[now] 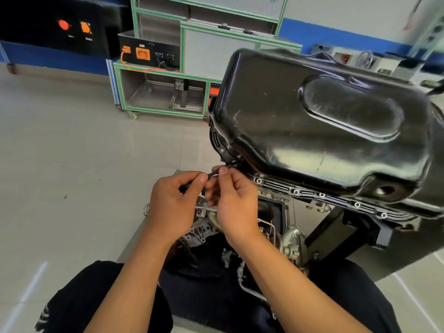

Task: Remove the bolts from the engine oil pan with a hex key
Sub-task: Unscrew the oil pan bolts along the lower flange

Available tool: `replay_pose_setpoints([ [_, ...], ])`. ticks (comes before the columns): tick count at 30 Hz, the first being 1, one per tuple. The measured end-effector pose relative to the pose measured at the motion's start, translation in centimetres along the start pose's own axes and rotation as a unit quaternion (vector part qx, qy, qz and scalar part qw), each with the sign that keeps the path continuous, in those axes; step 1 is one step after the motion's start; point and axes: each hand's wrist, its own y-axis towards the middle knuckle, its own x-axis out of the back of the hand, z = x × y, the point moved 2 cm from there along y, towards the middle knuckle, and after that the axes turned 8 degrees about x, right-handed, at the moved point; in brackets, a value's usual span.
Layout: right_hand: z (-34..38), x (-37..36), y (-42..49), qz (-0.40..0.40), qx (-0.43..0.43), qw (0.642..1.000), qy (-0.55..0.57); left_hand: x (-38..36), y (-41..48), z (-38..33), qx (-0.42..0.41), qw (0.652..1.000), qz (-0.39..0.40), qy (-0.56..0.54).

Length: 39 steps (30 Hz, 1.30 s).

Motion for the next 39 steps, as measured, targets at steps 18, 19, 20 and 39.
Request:
replay_pose_setpoints([
  [18, -1.4, -2.2, -0.3, -0.090, 0.011, 0.996, -0.012, 0.4, 1.0, 1.0, -0.014, 0.998, 0.035, 0.056],
  [19, -1.4, -2.2, -0.3, -0.086, 0.010, 0.996, -0.022, 0.3, 0.9, 1.2, -0.009, 0.998, 0.035, 0.056],
  [20, -1.3, -2.2, -0.3, -0.084, 0.008, 0.996, -0.029, 0.3, 0.9, 1.3, -0.007, 0.998, 0.037, 0.057],
  [39, -0.5, -1.2, -0.4, -0.071, 0.029, 0.986, -0.146, -2.4, -1.6, 1.7, 0.048, 0.991, 0.006, 0.128],
])
